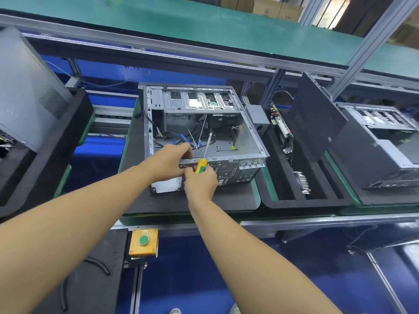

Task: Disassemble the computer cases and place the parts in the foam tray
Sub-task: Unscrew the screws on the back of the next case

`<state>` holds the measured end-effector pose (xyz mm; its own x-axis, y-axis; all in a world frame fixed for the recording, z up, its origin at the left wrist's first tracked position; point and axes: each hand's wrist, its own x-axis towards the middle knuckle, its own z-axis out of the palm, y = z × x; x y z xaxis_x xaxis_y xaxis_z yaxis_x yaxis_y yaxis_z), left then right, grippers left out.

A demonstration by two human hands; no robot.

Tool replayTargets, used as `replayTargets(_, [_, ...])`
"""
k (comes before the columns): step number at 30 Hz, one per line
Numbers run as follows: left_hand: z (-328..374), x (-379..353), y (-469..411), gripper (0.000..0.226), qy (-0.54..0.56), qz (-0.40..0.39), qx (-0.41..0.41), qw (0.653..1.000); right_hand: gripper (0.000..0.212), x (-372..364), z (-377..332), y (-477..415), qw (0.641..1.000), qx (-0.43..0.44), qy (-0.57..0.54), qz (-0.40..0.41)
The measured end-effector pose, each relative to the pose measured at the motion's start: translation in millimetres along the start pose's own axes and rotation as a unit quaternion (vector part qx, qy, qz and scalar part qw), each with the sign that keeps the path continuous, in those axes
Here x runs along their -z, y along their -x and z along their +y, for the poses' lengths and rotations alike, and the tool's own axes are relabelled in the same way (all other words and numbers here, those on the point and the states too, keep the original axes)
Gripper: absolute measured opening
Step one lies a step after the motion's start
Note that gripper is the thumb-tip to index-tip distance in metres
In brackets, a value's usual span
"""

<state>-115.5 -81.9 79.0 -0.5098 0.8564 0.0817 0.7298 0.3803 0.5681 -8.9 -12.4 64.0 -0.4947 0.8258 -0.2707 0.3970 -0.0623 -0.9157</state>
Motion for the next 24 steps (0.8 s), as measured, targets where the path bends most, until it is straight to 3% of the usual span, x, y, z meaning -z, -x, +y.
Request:
replayTargets(10, [0,1,-5,0.023,-0.001,-0.022,0.038,0.999,0.005,57,18,-12,0.995,0.038,-0.060,-0.073])
replayTargets(16, [10,5,-22,0.020,0.107,-0.102,0.143,0.979,0.007,162,17,-78,0.997,0.055,-0.017,0.048])
replayTargets(18, [16,3,-35,0.041,0.132,-0.083,0.217,0.964,0.010,193,21,-106,0.996,0.033,0.003,0.081])
replayTargets(21, [17,0,-50,0.045,0.196,-0.111,0.312,0.923,0.013,224,34,-146,0.996,-0.007,0.039,0.074])
replayTargets(24, [10,-1,-60,0.046,0.148,-0.178,0.292,0.928,0.014,240,50,-181,0.994,-0.017,0.096,0.050])
